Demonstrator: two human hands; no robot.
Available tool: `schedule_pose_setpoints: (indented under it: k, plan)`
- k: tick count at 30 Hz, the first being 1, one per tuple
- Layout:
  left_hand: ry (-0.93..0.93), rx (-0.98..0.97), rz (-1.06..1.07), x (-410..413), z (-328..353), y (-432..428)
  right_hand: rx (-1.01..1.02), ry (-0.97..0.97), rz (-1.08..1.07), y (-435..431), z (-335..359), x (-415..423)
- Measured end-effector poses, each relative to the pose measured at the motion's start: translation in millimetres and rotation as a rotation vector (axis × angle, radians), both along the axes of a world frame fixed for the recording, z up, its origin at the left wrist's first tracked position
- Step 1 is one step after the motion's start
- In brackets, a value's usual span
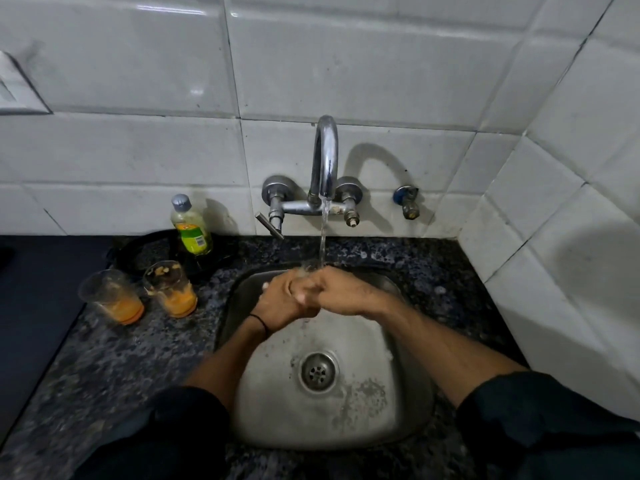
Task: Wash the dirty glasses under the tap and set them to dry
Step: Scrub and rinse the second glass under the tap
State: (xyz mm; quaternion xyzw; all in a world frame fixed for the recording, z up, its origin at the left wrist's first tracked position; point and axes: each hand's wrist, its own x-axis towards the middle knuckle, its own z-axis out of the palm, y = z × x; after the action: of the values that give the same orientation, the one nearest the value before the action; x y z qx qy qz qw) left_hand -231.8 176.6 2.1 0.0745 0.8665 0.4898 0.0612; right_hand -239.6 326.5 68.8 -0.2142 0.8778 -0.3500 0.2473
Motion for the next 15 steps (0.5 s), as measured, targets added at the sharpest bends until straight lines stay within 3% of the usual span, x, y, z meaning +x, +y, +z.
schedule_pose_setpoints:
  k: [2, 4, 6, 9, 11, 15]
  plan:
    - [0.069, -0.107, 0.150, 4, -6, 12, -0.137, -0.104, -0.278, -11, -4, 0]
    - [0.011, -0.024, 0.213, 10, -10, 23, -0.117, -0.165, -0.383, -17, -5, -4]
    - [0.017, 0.060, 0.206, 11, -11, 24, -0.069, -0.144, -0.283, -13, 3, -5]
    - [-0.106, 0.203, 0.001, 5, -3, 5, 0.187, 0.066, 0.093, 3, 12, -3]
    - [-0.196, 0.188, -0.058, 2, -4, -5, 0.213, 0.087, 0.133, 8, 7, -1]
    - [0.022, -0.042, 0.164, 5, -13, 10, -0.160, -0.154, -0.322, -13, -8, 3]
